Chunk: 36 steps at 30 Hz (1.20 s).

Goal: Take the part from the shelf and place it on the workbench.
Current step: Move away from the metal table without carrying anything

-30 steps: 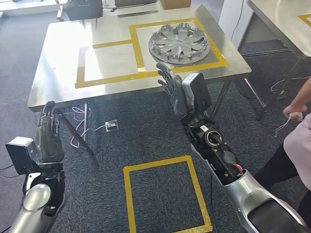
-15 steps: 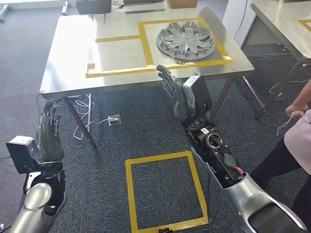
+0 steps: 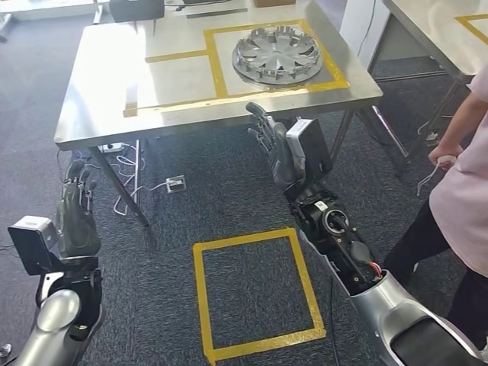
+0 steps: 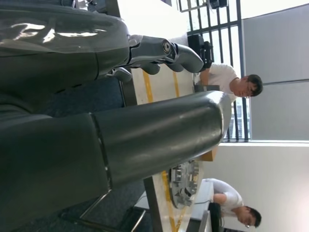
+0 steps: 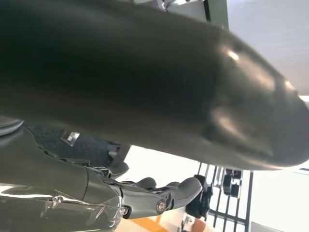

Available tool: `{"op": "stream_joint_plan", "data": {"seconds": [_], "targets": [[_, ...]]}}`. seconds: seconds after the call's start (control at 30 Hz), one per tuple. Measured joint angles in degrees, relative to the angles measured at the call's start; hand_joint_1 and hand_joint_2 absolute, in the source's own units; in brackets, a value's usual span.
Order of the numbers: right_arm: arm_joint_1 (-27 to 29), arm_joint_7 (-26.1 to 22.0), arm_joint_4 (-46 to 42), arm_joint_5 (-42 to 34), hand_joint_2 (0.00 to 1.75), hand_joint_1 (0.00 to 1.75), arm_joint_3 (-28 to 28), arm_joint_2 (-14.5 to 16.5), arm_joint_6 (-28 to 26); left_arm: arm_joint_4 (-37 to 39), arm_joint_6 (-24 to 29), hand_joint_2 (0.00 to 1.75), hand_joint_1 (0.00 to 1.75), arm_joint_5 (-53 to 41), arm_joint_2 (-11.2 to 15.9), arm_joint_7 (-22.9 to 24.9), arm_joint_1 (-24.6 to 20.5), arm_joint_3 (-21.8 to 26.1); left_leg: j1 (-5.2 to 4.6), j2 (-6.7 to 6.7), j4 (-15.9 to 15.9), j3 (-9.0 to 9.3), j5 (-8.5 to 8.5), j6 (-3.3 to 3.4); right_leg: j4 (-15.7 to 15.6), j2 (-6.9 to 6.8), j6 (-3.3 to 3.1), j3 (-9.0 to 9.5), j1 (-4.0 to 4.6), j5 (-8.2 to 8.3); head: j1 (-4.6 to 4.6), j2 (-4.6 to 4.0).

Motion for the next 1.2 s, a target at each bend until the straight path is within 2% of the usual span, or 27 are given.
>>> {"op": "stream_joint_plan", "data": {"seconds": [0.03, 0.07, 0.1, 0.17, 0.2, 0.23, 0.33, 0.37, 0.4, 0.43, 0.5, 0.53, 0.57, 0.6, 0.63, 0.7, 0.73, 0.77, 0.83, 0.9, 0.93, 1.0, 1.03, 1.07, 1.1, 1.13, 1.2], "targets": [[0.04, 0.00, -0.01, 0.00, 0.00, 0.00, 0.02, 0.00, 0.00, 0.01, 0.00, 0.00, 0.00, 0.05, 0.00, 0.00, 0.07, -0.01, 0.09, 0.00, 2.76, -0.79, -0.91, -0.14, 0.04, -0.02, 0.02, -0.61, 0.02, 0.42, -0.22, 0.00], [0.06, 0.00, -0.01, 0.00, 0.00, 0.00, 0.05, 0.00, 0.00, 0.01, 0.00, 0.00, 0.00, 0.10, 0.00, 0.00, 0.12, -0.01, 0.16, 0.00, 3.45, -0.52, -0.63, -0.20, 0.08, -0.01, 0.08, -1.18, 0.02, 0.83, -0.38, 0.00], [0.07, 0.00, -0.01, 0.00, 0.00, 0.00, 0.07, 0.00, 0.00, 0.01, 0.01, 0.00, 0.00, 0.13, 0.01, 0.00, 0.13, -0.01, 0.21, 0.01, 1.72, 1.01, 0.64, -0.16, 0.13, -0.01, 0.17, -1.67, 0.02, 1.18, -0.52, 0.00], [0.06, -0.01, -0.05, 0.00, 0.00, 0.00, 0.09, 0.00, 0.00, 0.00, 0.01, 0.00, 0.00, 0.14, 0.01, 0.00, 0.04, -0.01, 0.22, 0.01, -6.72, 6.55, 3.50, 0.16, 0.23, 0.03, 0.49, -2.35, 0.04, 1.76, -0.73, 0.00], [0.03, -0.01, -0.10, 0.00, 0.00, 0.00, 0.08, 0.00, 0.00, -0.02, 0.01, 0.00, 0.00, 0.15, 0.00, -0.02, -0.03, -0.01, 0.10, 0.00, -10.62, 8.93, 4.29, 0.43, 0.29, 0.05, 0.73, -2.59, 0.10, 2.03, -0.76, 0.00], [0.01, -0.02, -0.14, 0.00, 0.00, 0.00, 0.09, 0.00, 0.00, -0.03, 0.01, 0.00, 0.00, 0.15, -0.01, -0.03, -0.08, -0.01, -0.06, -0.03, -13.17, 10.35, 4.59, 0.71, 0.32, 0.06, 1.01, -2.76, 0.13, 2.29, -0.69, 0.00], [0.05, -0.01, -0.20, 0.00, 0.00, 0.00, 0.19, -0.01, 0.00, -0.10, 0.03, 0.00, 0.00, 0.20, 0.00, -0.09, -0.13, -0.01, -0.34, -0.04, -14.55, 10.50, 5.11, 1.75, 0.31, 0.09, 2.00, -3.16, 0.04, 3.02, -0.46, 0.00], [0.06, 0.00, -0.20, 0.00, 0.00, 0.00, 0.21, -0.03, 0.00, -0.12, 0.05, 0.00, 0.00, 0.22, 0.01, -0.10, -0.17, -0.01, -0.26, 0.04, -14.71, 10.31, 5.44, 2.17, 0.75, 0.14, 2.29, -3.46, -0.01, 2.57, -0.46, 0.00], [0.06, 0.00, -0.20, 0.00, 0.00, 0.00, 0.21, -0.05, 0.00, -0.13, 0.09, 0.00, 0.00, 0.25, 0.01, -0.10, -0.19, -0.01, -0.14, 0.14, -14.88, 10.04, 5.85, 2.66, 2.21, 0.17, 2.51, -4.09, -0.04, 1.21, -0.27, 0.00], [0.06, -0.01, -0.19, 0.00, 0.00, 0.00, 0.20, -0.07, 0.00, -0.13, 0.13, 0.00, 0.00, 0.26, -0.01, -0.11, -0.20, -0.01, -0.03, 0.25, -15.01, 9.69, 6.27, 3.06, 4.92, 0.21, 2.67, -5.12, -0.07, -1.00, -0.03, 0.00], [0.13, -0.01, -0.18, 0.00, 0.00, 0.00, 0.21, -0.10, 0.00, -0.14, 0.15, 0.00, 0.00, 0.28, -0.01, -0.11, -0.17, -0.01, -0.11, 0.34, -14.98, 8.71, 7.01, 3.47, 13.22, 0.22, 3.02, -7.85, -0.10, -6.29, 0.48, 0.00], [0.19, 0.00, -0.18, 0.00, 0.00, 0.00, 0.23, -0.10, 0.00, -0.14, 0.16, 0.00, 0.00, 0.29, -0.02, -0.11, -0.14, -0.01, -0.14, 0.37, -14.95, 8.17, 7.40, 3.50, 16.69, 0.22, 3.18, -8.75, -0.11, -7.86, 0.65, 0.00], [0.25, 0.01, -0.18, 0.00, 0.00, 0.00, 0.26, -0.11, 0.00, -0.14, 0.16, 0.00, 0.00, 0.30, -0.02, -0.11, -0.11, -0.01, -0.16, 0.37, -14.91, 7.64, 7.78, 3.48, 18.36, 0.21, 3.28, -8.77, -0.11, -8.29, 0.75, 0.00], [0.28, 0.01, -0.18, 0.00, 0.00, 0.00, 0.28, -0.11, 0.00, -0.14, 0.16, 0.00, 0.00, 0.30, -0.02, -0.11, -0.08, -0.01, -0.17, 0.36, -14.87, 7.17, 8.12, 3.40, 17.68, 0.20, 3.30, -7.64, -0.12, -7.57, 0.91, 0.00], [0.26, 0.01, -0.18, 0.00, 0.00, 0.00, 0.30, -0.11, 0.00, -0.14, 0.16, 0.00, 0.00, 0.30, -0.02, -0.11, -0.06, -0.01, -0.16, 0.32, -14.79, 6.78, 8.40, 3.27, 14.56, 0.19, 3.22, -5.30, -0.12, -6.04, 1.11, 0.00], [0.05, 0.01, -0.19, 0.00, 0.00, 0.00, 0.28, -0.11, 0.00, -0.14, 0.16, 0.00, 0.00, 0.31, -0.01, -0.11, -0.06, -0.01, -0.23, 0.24, -14.56, 6.22, 8.87, 2.86, 5.73, 0.23, 2.79, 0.36, 0.00, -3.62, 1.62, 0.00], [-0.07, -0.01, -0.19, 0.00, 0.00, 0.00, 0.29, -0.11, 0.00, -0.15, 0.16, 0.00, 0.00, 0.32, -0.01, -0.12, -0.09, -0.01, -0.28, 0.23, -14.49, 6.00, 9.15, 2.54, 2.41, 0.31, 2.52, 2.25, 0.14, -3.09, 1.74, 0.00], [-0.14, -0.01, -0.20, 0.00, 0.00, 0.00, 0.29, -0.11, 0.00, -0.15, 0.16, 0.00, 0.00, 0.32, -0.01, -0.13, -0.11, -0.01, -0.32, 0.24, -14.44, 5.82, 9.42, 2.20, 0.66, 0.38, 2.28, 3.10, 0.29, -3.10, 1.80, 0.00], [-0.18, -0.02, -0.20, 0.00, 0.00, 0.00, 0.29, -0.11, 0.00, -0.16, 0.16, 0.00, 0.00, 0.36, 0.00, -0.15, -0.15, -0.01, -0.38, 0.27, -14.53, 5.58, 9.99, 1.47, -0.02, 0.44, 1.71, 2.96, 0.35, -2.83, 1.68, 0.00], [-0.33, -0.03, -0.21, 0.00, 0.00, 0.00, 0.29, -0.11, 0.01, -0.18, 0.17, 0.00, 0.00, 0.48, 0.06, -0.17, -0.21, -0.01, -0.36, 0.21, -13.22, 4.81, 8.89, 0.88, -0.39, 0.29, 0.87, 2.60, 0.06, -2.12, 1.42, 0.00], [-0.43, -0.02, -0.21, 0.00, 0.00, 0.00, 0.31, -0.11, 0.02, -0.20, 0.18, 0.00, 0.00, 0.57, 0.10, -0.18, -0.25, -0.01, -0.33, 0.19, -10.99, 3.79, 7.20, 0.60, -0.58, 0.19, 0.45, 2.31, -0.12, -1.69, 1.05, 0.00], [-0.53, -0.02, -0.21, 0.02, 0.00, 0.00, 0.35, -0.11, 0.02, -0.22, 0.19, 0.00, 0.00, 0.75, 0.15, -0.19, -0.22, -0.01, -0.06, 0.16, -3.12, 0.50, 2.48, 0.02, -0.56, 0.07, 0.02, 1.39, -0.12, -0.99, 0.22, 0.00], [-0.53, -0.01, -0.20, 0.03, 0.00, 0.00, 0.37, -0.11, 0.03, -0.22, 0.19, 0.00, 0.00, 0.83, 0.17, -0.20, -0.16, -0.01, 0.08, 0.16, 0.72, -1.00, 0.82, -0.22, -0.51, 0.04, -0.01, 0.88, -0.10, -0.68, -0.11, 0.00], [-0.52, -0.01, -0.20, 0.04, 0.00, 0.00, 0.39, -0.11, 0.04, -0.22, 0.19, 0.00, 0.00, 0.86, 0.21, -0.20, -0.09, -0.01, 0.19, 0.16, 2.99, -1.71, 0.17, -0.41, -0.44, 0.03, 0.02, 0.41, -0.08, -0.39, -0.33, 0.00], [-0.52, -0.01, -0.19, 0.04, 0.00, 0.00, 0.40, -0.11, 0.05, -0.22, 0.20, 0.00, 0.00, 0.89, 0.24, -0.20, -0.06, -0.01, 0.28, 0.17, 2.98, -1.26, 0.64, -0.51, -0.34, 0.03, 0.09, 0.00, -0.08, -0.16, -0.48, 0.00], [-0.52, -0.01, -0.19, 0.04, 0.00, 0.00, 0.41, -0.11, 0.06, -0.23, 0.20, 0.00, 0.00, 0.90, 0.27, -0.20, -0.06, -0.01, 0.37, 0.18, 0.49, 0.48, 2.04, -0.51, -0.23, 0.04, 0.19, -0.30, -0.09, 0.01, -0.62, 0.00], [-0.56, -0.02, -0.20, 0.04, 0.00, 0.00, 0.42, -0.11, 0.07, -0.26, 0.19, 0.00, 0.00, 0.90, 0.31, -0.20, -0.15, -0.01, 0.49, 0.20, -7.96, 5.80, 4.95, -0.30, 0.03, 0.05, 0.48, -0.70, -0.04, 0.19, -0.83, 0.00]]}}
